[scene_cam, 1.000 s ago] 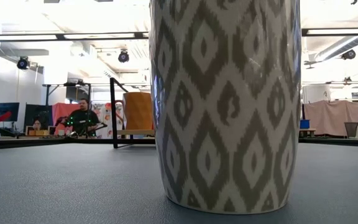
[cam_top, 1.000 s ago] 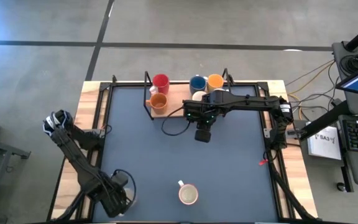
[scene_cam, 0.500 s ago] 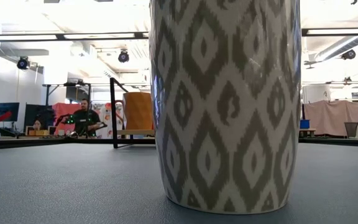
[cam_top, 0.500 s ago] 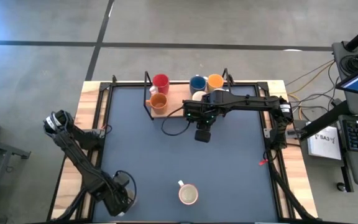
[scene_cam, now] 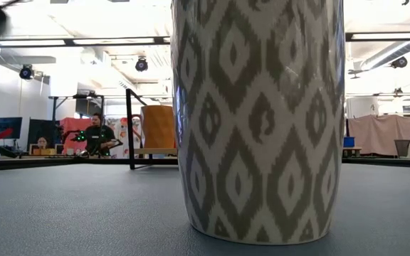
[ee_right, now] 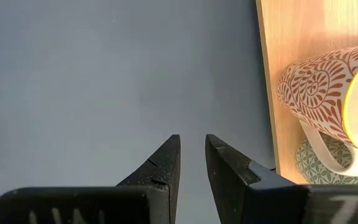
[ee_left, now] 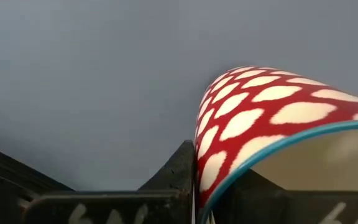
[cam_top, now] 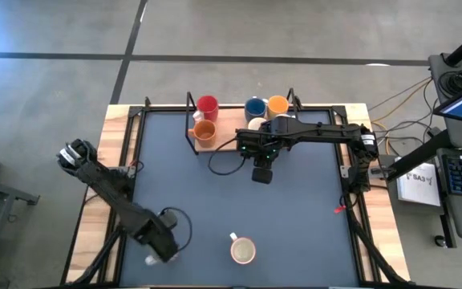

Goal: Place coffee mugs
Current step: Move the brown cup to the center of the table, then move the gray cup to the center of the table

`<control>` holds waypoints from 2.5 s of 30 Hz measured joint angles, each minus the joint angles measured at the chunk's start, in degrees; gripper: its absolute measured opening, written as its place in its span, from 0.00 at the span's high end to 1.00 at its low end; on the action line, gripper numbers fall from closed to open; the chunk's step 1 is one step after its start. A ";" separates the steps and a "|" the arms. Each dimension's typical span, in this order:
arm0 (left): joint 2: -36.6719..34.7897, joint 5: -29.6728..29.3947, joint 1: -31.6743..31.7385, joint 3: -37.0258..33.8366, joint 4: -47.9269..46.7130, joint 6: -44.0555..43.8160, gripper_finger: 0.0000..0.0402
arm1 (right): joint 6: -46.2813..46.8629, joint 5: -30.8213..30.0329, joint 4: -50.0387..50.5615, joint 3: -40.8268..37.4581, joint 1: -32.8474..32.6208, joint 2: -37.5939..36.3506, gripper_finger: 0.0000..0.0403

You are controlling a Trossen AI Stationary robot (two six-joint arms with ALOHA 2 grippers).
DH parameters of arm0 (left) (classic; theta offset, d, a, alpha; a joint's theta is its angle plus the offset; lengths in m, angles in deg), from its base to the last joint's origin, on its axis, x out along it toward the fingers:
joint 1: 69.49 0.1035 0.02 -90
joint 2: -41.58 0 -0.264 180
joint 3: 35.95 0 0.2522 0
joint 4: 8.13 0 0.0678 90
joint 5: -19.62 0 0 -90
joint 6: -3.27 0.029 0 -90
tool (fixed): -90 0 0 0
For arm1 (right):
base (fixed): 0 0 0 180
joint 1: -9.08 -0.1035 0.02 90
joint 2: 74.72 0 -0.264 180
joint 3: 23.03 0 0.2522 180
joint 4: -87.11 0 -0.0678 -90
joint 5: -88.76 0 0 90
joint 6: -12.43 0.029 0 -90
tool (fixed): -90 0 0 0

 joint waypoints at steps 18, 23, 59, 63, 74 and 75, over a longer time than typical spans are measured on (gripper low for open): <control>-0.52 -13.25 31.23 0.61 -1.99 49.94 0.98 | 0.60 0.02 2.51 0.00 0.00 0.00 0.84; -0.52 -13.40 39.14 0.72 2.28 60.37 0.98 | 0.81 0.02 2.57 0.00 0.00 0.00 0.84; -0.59 -13.86 52.52 0.74 10.22 68.68 0.83 | -0.55 0.11 4.16 0.00 0.02 0.00 0.84; -0.59 -13.90 52.65 1.90 9.84 68.42 0.78 | -0.57 0.11 4.72 0.00 0.02 -0.02 0.84; -0.68 -16.71 52.73 12.65 -0.06 70.85 0.69 | -4.86 0.60 6.22 -0.07 -0.87 -0.68 0.84; -0.68 -16.79 52.58 13.08 -0.94 70.61 0.69 | -5.72 1.24 5.93 -0.07 -1.33 -0.78 0.84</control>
